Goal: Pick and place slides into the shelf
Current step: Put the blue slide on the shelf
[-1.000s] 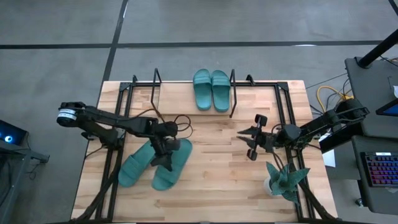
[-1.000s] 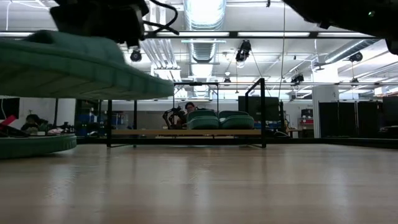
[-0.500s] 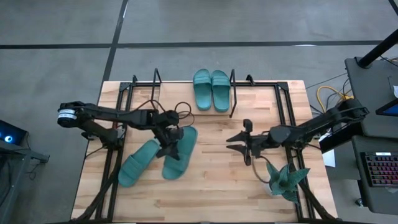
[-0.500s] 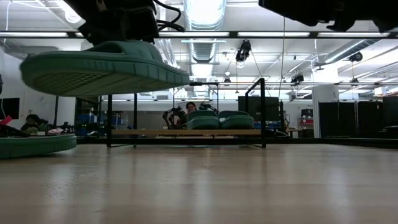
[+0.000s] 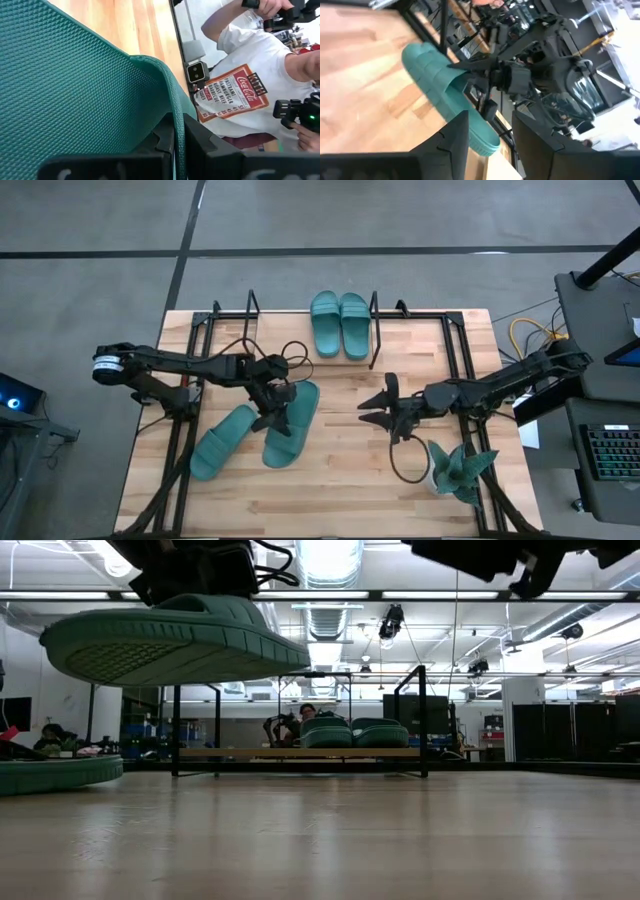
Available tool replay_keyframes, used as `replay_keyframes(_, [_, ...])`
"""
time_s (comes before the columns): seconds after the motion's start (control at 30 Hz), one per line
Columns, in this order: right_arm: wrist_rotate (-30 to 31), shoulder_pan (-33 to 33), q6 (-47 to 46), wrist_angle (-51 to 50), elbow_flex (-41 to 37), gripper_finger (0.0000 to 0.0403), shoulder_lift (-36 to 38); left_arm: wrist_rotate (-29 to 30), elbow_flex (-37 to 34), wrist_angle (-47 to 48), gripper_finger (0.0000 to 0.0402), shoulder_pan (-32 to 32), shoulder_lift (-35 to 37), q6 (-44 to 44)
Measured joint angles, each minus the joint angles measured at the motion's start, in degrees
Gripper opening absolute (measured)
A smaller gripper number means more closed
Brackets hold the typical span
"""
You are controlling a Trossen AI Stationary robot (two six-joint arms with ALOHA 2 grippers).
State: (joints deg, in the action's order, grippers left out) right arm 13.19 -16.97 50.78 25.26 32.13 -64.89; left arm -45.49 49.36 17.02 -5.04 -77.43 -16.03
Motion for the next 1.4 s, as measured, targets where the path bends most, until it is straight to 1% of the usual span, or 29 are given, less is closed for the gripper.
replay_keyframes(0.13, [-0.08, 0.0, 5.33, 0.5, 1.87, 0.017, -3.68, -1.7, 0.0, -0.03, 0.0001, 0.0, 0.0, -0.02])
replay_keyframes(0.27, [0.67, 0.0, 9.25, 0.27, 5.64, 0.02, -10.64, -2.49, 0.39, -0.05, 0.0001, 0.0, 0.0, -0.02])
replay_keyframes(0.37, [5.68, -0.02, 13.24, 0.36, 9.25, 0.0215, -17.13, -2.51, 0.6, -0.06, 0.0001, 0.0, 0.0, -0.03])
replay_keyframes(0.5, [16.93, 0.01, 18.25, 0.29, 14.16, 0.0224, -25.14, -2.58, 0.74, 0.05, 0.0001, 0.0, 0.0, -0.04])
replay_keyframes(0.57, [20.96, 0.04, 19.89, 0.12, 16.46, 0.0224, -28.47, -2.69, 0.74, -0.05, 0.0001, 0.0, 0.0, -0.03])
replay_keyframes(0.63, [21.81, 0.07, 20.34, 0.2, 18.89, 0.0224, -31.48, -2.69, 0.74, 0.09, 0.0001, 0.0, 0.0, -0.04])
replay_keyframes(0.7, [22.14, 0.11, 20.89, -1.75, 21.05, 0.0224, -33.81, -2.71, 0.74, -0.07, 0.0001, 0.0, 0.0, -0.04])
replay_keyframes(0.8, [24.81, 0.11, 21.91, -5.57, 23.84, 0.0224, -36.38, -3.14, 0.84, 0.04, 0.0001, 0.0, 0.0, -0.06])
replay_keyframes(0.93, [27.97, 0.15, 21.47, -6.22, 26.51, 0.0224, -38.74, -3.95, 0.87, -0.07, 0.0001, 0.02, 0.07, -0.04])
replay_keyframes(1.17, [27.58, 0.14, 19.4, -6.99, 28.79, 0.0224, -39.82, -3.98, 0.87, -0.25, 0.0001, 0.02, 0.07, -0.04])
replay_keyframes(1.4, [25.11, 0.96, 11.93, -7.25, 28.79, 0.0217, -39.89, -6.49, 0.87, -0.26, 0.0001, 0.02, 0.07, -0.04])
